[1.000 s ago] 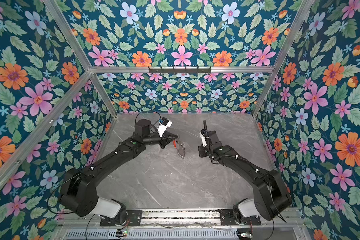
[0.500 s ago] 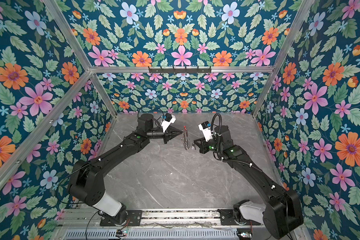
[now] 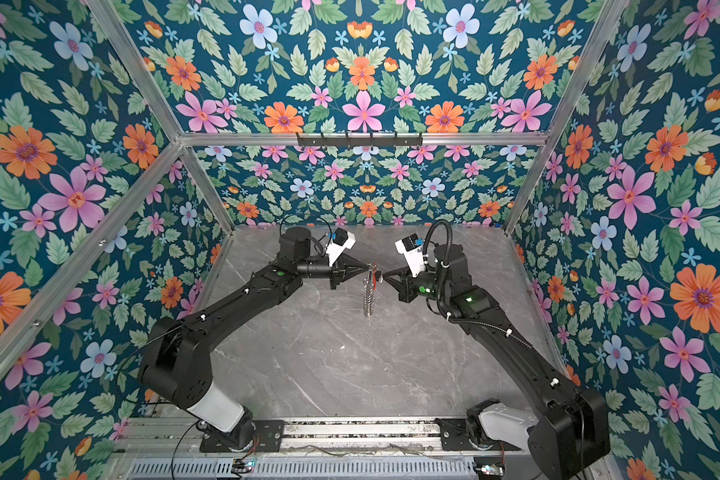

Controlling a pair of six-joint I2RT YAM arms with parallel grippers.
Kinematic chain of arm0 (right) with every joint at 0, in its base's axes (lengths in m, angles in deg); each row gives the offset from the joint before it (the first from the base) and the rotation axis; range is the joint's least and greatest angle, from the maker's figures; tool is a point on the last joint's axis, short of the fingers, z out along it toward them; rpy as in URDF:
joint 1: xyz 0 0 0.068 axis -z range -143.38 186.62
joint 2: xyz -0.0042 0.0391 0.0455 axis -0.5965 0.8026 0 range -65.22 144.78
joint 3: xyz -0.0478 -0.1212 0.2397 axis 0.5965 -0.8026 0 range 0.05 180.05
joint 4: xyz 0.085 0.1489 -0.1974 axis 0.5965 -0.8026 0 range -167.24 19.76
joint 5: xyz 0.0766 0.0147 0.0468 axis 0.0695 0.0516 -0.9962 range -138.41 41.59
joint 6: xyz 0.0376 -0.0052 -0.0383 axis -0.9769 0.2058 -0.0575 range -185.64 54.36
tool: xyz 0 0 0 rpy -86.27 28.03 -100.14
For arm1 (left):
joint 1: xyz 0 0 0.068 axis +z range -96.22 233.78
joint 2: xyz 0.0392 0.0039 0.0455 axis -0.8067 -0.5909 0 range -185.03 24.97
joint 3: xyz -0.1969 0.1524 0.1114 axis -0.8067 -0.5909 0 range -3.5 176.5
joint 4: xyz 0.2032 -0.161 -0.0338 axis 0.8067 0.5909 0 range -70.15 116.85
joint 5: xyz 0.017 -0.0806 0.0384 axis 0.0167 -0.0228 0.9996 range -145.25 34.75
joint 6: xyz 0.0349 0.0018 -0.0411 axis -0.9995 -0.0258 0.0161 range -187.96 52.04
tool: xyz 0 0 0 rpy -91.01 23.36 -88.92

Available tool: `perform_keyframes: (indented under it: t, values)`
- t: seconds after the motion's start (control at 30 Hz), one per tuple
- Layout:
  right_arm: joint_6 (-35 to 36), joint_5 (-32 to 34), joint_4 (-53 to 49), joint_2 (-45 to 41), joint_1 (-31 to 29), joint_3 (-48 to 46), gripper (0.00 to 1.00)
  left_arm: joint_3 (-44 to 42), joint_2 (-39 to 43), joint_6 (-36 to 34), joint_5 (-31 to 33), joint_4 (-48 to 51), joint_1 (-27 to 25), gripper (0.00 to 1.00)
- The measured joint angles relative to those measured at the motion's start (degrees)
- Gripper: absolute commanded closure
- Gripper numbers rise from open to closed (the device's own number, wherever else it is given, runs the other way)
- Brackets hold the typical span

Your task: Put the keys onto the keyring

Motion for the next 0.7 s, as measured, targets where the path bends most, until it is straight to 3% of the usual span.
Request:
perform_keyframes:
  t: [0.7]
  values:
    - [2.0, 0.5, -1.6, 6.9, -1.4, 7.3, 1.00, 2.7, -1.5, 0.3, -0.3, 2.3, -1.7, 1.00]
